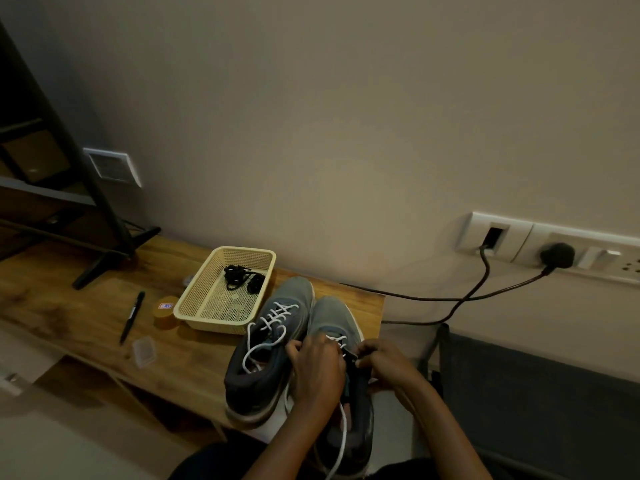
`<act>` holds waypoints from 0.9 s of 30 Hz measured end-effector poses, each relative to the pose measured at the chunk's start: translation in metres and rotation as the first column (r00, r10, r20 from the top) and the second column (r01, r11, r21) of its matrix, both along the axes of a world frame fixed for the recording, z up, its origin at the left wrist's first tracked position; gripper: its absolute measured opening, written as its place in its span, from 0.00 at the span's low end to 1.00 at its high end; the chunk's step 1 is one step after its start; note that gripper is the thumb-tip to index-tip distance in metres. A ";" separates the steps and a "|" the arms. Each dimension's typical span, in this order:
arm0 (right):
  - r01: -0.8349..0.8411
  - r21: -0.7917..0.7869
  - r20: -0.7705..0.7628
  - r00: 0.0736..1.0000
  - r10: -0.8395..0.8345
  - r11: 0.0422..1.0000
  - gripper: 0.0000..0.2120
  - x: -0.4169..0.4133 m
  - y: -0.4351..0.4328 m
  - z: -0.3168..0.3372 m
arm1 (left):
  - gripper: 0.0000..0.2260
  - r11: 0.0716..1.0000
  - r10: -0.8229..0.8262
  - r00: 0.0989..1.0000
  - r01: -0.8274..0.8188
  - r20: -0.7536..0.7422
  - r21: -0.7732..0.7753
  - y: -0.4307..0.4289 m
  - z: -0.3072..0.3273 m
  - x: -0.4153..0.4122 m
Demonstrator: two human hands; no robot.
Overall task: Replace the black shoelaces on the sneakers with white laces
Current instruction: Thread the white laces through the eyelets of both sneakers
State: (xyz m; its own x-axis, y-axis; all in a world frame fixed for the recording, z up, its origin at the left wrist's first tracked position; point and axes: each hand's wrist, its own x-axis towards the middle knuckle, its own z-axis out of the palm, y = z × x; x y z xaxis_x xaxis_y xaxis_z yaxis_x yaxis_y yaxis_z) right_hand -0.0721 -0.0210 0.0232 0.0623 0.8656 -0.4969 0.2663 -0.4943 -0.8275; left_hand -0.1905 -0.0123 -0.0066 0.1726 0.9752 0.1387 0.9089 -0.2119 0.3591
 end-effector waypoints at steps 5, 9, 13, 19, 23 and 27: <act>-0.062 -0.018 -0.027 0.998 0.062 0.998 0.07 0.004 0.000 -0.002 | 0.03 0.999 0.035 0.999 -0.035 -0.003 0.035 0.002 -0.006 0.002; -0.031 0.032 -0.086 0.996 0.034 0.999 0.06 0.004 0.000 -0.006 | 0.01 0.994 0.092 0.995 -0.093 0.034 0.054 0.006 -0.010 0.000; -0.038 0.095 -0.064 0.997 0.044 0.995 0.12 -0.001 -0.001 -0.010 | 0.08 0.992 0.120 0.991 -0.118 0.061 -0.036 0.010 -0.015 -0.003; -0.017 0.162 -0.049 0.999 0.025 0.987 0.12 -0.004 -0.002 -0.018 | 0.08 0.986 0.165 0.980 -0.161 0.113 -0.049 0.011 -0.016 -0.002; 0.030 0.153 -0.128 0.992 -0.011 0.988 0.10 -0.005 -0.001 -0.025 | 0.07 0.981 0.186 0.973 -0.176 0.136 -0.084 0.011 -0.017 -0.002; 0.093 0.116 -0.247 0.967 -0.062 0.989 0.12 -0.005 -0.001 -0.033 | 0.07 0.984 0.167 0.976 -0.156 0.139 -0.085 0.010 -0.015 -0.001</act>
State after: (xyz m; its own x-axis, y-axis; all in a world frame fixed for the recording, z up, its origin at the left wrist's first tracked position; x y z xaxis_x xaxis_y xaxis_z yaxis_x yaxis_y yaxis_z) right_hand -0.0767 -0.0216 -0.0094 0.0226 0.9193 -0.3929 0.0155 -0.3933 -0.9193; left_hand -0.1916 -0.0020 -0.0217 -0.0046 0.9969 0.0781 0.8663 -0.0350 0.4982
